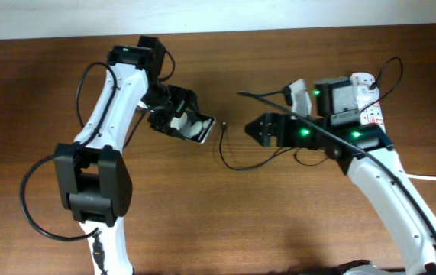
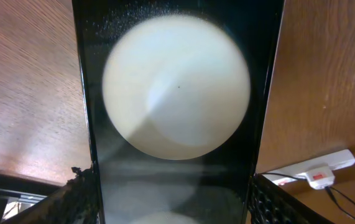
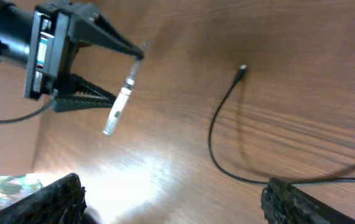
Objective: Plug charger to phone and switch on socket
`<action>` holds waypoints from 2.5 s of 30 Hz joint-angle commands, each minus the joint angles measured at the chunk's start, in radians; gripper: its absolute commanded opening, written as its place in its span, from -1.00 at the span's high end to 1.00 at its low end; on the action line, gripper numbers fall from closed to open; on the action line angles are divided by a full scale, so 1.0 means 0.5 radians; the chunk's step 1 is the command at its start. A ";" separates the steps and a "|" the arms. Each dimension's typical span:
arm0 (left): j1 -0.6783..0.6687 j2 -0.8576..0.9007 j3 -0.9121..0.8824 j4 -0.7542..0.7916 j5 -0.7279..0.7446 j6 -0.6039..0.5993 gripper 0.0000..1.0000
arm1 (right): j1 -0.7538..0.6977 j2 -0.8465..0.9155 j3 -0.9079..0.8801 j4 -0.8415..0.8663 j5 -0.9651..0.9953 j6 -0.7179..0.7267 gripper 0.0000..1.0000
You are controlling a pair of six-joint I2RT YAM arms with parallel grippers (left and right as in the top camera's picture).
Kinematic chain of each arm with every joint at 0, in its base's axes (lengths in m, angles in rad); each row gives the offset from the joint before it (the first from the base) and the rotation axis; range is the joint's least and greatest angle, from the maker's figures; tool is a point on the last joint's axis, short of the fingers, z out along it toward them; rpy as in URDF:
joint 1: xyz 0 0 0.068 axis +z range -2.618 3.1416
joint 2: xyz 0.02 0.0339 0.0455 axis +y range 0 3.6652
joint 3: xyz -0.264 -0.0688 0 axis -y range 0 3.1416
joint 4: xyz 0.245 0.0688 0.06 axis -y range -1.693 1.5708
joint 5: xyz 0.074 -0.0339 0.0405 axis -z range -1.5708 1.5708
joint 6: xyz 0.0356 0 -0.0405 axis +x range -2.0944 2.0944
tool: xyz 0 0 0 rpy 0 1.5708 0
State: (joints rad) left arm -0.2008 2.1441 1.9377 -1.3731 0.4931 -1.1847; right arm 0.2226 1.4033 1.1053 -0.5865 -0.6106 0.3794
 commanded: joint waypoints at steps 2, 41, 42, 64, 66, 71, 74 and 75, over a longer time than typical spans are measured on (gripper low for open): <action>-0.032 -0.078 0.046 0.007 -0.046 -0.070 1.00 | 0.171 0.031 0.034 0.090 0.320 0.475 -0.85; -0.052 -0.078 0.046 0.005 -0.039 -0.086 1.00 | 0.723 0.610 0.034 0.898 0.719 1.353 -0.30; -0.051 -0.078 0.046 0.005 -0.039 -0.086 1.00 | 0.736 0.610 0.034 0.908 0.744 1.357 -0.27; -0.052 -0.077 0.046 0.004 -0.039 -0.085 1.00 | 0.768 0.620 0.034 1.056 0.811 1.421 0.15; -0.051 -0.078 0.046 0.004 -0.039 -0.085 1.00 | 0.788 0.646 0.034 1.062 0.811 1.421 0.17; -0.052 -0.078 0.046 -0.003 -0.040 -0.085 1.00 | 0.815 0.712 0.034 1.138 0.804 1.421 0.24; -0.051 -0.078 0.046 -0.002 -0.040 -0.085 1.00 | 0.815 0.712 0.034 1.173 0.804 1.421 0.24; -0.051 -0.078 0.046 -0.002 -0.040 -0.085 1.00 | 0.815 0.711 0.034 1.175 0.804 1.421 0.24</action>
State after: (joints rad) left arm -0.2226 2.1441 1.9377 -1.3701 0.4698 -1.2163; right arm 0.6239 1.7535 1.1080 -0.0113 -0.2211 1.0962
